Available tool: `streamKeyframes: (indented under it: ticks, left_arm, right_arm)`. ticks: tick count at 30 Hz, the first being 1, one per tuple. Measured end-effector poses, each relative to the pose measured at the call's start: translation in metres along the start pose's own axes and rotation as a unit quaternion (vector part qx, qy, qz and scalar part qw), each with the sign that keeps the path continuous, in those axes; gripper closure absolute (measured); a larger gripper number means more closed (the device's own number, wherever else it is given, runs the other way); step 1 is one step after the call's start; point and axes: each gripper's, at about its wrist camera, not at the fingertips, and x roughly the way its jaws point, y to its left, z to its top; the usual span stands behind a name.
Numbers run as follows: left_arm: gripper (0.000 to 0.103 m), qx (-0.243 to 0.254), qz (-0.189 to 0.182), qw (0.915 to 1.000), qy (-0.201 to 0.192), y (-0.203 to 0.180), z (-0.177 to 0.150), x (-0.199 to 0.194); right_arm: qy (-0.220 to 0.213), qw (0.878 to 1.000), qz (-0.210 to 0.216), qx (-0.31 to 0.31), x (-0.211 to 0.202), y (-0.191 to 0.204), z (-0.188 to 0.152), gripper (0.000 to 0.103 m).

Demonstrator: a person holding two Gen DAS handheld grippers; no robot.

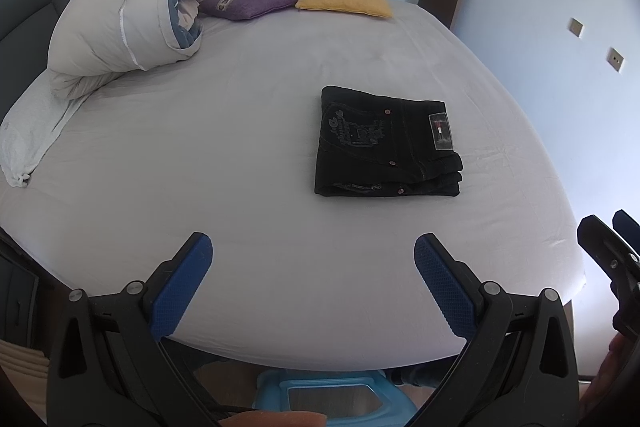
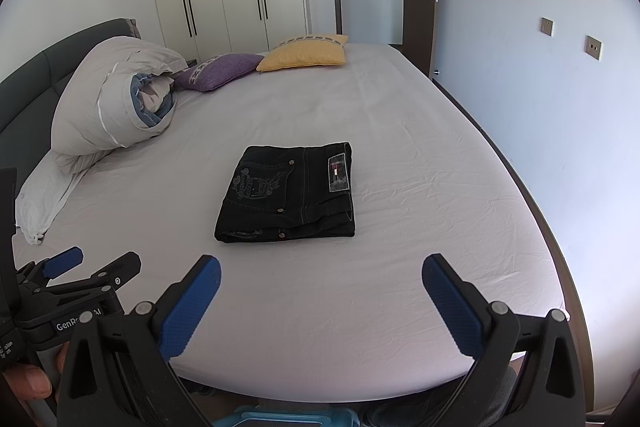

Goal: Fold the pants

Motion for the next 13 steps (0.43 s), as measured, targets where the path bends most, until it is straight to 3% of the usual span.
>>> streamKeyframes:
  ticks: [13]
  left_arm:
    - [0.0, 0.006, 0.004, 0.9999, -0.008, 0.0002, 0.0019, -0.004]
  right_arm:
    - [0.0, 1.0, 0.0, 0.0, -0.0002, -0.0013, 0.0007, 0.0]
